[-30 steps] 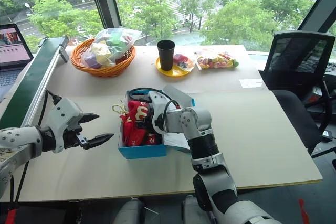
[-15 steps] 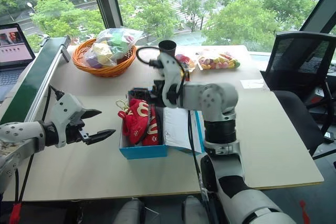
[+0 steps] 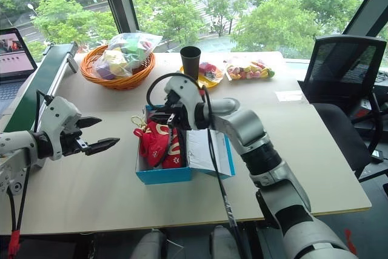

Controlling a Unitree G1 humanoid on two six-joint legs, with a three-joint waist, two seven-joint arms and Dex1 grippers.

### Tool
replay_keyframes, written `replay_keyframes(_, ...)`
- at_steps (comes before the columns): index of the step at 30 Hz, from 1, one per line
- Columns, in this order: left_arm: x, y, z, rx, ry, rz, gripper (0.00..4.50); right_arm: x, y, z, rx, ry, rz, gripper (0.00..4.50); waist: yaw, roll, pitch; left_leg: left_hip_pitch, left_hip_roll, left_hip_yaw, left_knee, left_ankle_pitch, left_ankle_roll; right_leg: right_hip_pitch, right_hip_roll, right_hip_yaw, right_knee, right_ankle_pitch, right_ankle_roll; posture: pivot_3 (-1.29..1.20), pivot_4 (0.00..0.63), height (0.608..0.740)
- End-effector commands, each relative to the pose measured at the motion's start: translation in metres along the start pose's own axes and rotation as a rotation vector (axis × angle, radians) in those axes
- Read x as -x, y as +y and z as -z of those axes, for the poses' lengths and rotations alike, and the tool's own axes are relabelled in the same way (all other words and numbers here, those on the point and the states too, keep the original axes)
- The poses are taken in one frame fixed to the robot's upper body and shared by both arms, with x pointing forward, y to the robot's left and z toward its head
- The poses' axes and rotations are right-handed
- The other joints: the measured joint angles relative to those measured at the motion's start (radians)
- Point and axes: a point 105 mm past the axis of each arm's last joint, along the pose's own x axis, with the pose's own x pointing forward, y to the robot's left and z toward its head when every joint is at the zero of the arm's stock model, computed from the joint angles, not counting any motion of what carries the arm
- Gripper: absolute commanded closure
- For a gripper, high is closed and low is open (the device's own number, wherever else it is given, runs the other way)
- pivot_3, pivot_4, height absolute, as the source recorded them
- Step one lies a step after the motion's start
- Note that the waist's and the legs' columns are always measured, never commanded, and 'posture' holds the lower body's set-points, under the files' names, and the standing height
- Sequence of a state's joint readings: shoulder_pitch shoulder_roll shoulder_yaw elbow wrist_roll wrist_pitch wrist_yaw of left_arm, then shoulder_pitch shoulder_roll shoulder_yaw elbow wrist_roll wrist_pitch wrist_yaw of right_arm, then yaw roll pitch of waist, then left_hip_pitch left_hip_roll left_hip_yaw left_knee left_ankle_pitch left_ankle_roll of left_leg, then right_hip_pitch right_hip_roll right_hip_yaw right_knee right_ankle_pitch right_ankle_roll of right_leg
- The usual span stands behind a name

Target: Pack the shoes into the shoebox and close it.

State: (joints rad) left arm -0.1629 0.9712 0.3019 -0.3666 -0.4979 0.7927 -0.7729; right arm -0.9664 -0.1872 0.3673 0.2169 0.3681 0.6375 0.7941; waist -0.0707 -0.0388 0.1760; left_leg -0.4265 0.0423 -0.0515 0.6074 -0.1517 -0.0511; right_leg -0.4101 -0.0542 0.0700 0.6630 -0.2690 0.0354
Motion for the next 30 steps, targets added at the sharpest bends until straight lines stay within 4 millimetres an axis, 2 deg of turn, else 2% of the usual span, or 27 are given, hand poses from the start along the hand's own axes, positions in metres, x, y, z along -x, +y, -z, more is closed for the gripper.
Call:
replay_keyframes(1, 0.014, -0.002, -0.008, -0.026, -0.023, -0.048, 0.0, -0.017, 0.002, -0.013, 0.074, -0.043, -0.048, 4.49, 0.001, 0.0, 0.0, 0.0, 0.0, 0.0, 0.0, 0.0, 0.0, 0.0, 0.0, 0.0, 0.0, 0.0, 0.0, 0.0, 0.15, 0.734)
replay_keyframes(5, 0.025, -0.008, -0.004, -0.01, -0.011, -0.084, 0.0, -0.037, -0.001, 0.011, 0.056, 0.015, -0.081, 4.49, 0.001, 0.0, 0.0, 0.0, 0.0, 0.0, 0.0, 0.0, 0.0, 0.0, 0.0, 0.0, 0.0, 0.0, 0.0, 0.0, 0.15, 0.734)
replay_keyframes(10, 0.031, -0.014, -0.003, -0.003, -0.006, -0.103, 0.0, -0.051, -0.004, 0.071, 0.098, 0.205, -0.049, 4.49, 0.005, 0.0, 0.0, 0.001, 0.0, 0.0, 0.0, 0.0, 0.0, 0.001, 0.0, -0.001, 0.0, 0.0, -0.001, 0.0, 0.15, 0.734)
replay_keyframes(12, 0.033, -0.016, -0.004, -0.002, -0.008, -0.108, 0.0, -0.05, -0.009, 0.101, 0.151, 0.319, -0.004, 4.49, 0.002, 0.0, 0.0, 0.002, 0.0, 0.0, 0.0, 0.0, 0.0, 0.001, 0.0, -0.001, 0.0, 0.001, -0.001, 0.0, 0.15, 0.734)
replay_keyframes(14, 0.034, -0.016, -0.005, -0.002, -0.006, -0.114, 0.0, -0.046, -0.017, 0.12, 0.223, 0.409, 0.05, 4.49, 0.0, 0.001, 0.0, 0.006, 0.001, 0.0, -0.001, 0.0, -0.001, 0.005, 0.001, -0.001, 0.0, 0.001, -0.001, 0.0, 0.15, 0.734)
replay_keyframes(19, 0.032, -0.017, -0.007, -0.004, -0.013, -0.113, 0.0, -0.038, -0.032, 0.131, 0.353, 0.502, 0.109, 4.49, 0.01, 0.007, -0.003, 0.028, 0.003, 0.0, -0.002, -0.001, -0.001, 0.021, 0.001, -0.003, 0.0, -0.009, 0.0, 0.0, 0.15, 0.734)
replay_keyframes(20, 0.031, -0.017, -0.008, -0.003, -0.015, -0.111, 0.0, -0.041, -0.03, 0.123, 0.298, 0.455, 0.102, 4.49, 0.012, 0.006, -0.006, 0.032, 0.003, 0.0, -0.002, -0.006, -0.01, 0.023, 0.0, -0.003, 0.0, -0.015, -0.008, 0.0, 0.15, 0.734)
replay_keyframes(23, 0.029, -0.017, -0.008, -0.006, -0.018, -0.104, 0.0, -0.052, -0.019, 0.075, 0.107, 0.219, -0.014, 4.49, 0.018, 0.004, -0.008, 0.035, 0.003, 0.0, -0.002, -0.007, -0.011, 0.027, 0.0, -0.003, 0.001, -0.015, -0.009, 0.0, 0.15, 0.734)
replay_keyframes(26, 0.027, -0.015, -0.009, -0.011, -0.022, -0.103, 0.0, -0.044, -0.025, 0.016, -0.021, 0.03, -0.058, 4.49, 0.02, 0.003, -0.007, 0.031, 0.003, 0.0, -0.001, -0.006, -0.01, 0.025, 0.001, -0.003, 0.001, -0.015, -0.008, 0.0, 0.15, 0.734)
replay_keyframes(27, 0.027, -0.014, -0.01, -0.014, -0.022, -0.102, 0.0, -0.04, -0.028, 0.001, -0.04, -0.009, -0.067, 4.49, 0.019, 0.002, -0.006, 0.025, 0.004, 0.0, -0.001, -0.001, -0.003, 0.022, 0.002, -0.003, 0.002, -0.011, -0.004, 0.0, 0.15, 0.734)
replay_keyframes(29, 0.026, -0.014, -0.01, -0.012, -0.026, -0.1, 0.0, -0.033, -0.032, -0.013, -0.037, -0.026, -0.067, 4.49, 0.019, 0.003, -0.004, 0.016, 0.007, -0.001, 0.0, -0.001, -0.003, 0.014, 0.006, -0.002, 0.002, -0.008, -0.003, 0.0, 0.15, 0.734)
replay_keyframes(30, 0.026, -0.013, -0.01, -0.012, -0.025, -0.099, 0.0, -0.031, -0.033, -0.015, -0.023, -0.021, -0.061, 4.49, 0.019, 0.003, -0.004, 0.011, 0.007, -0.001, -0.001, -0.001, -0.003, 0.009, 0.006, -0.002, 0.002, -0.004, -0.009, 0.0, 0.15, 0.734)
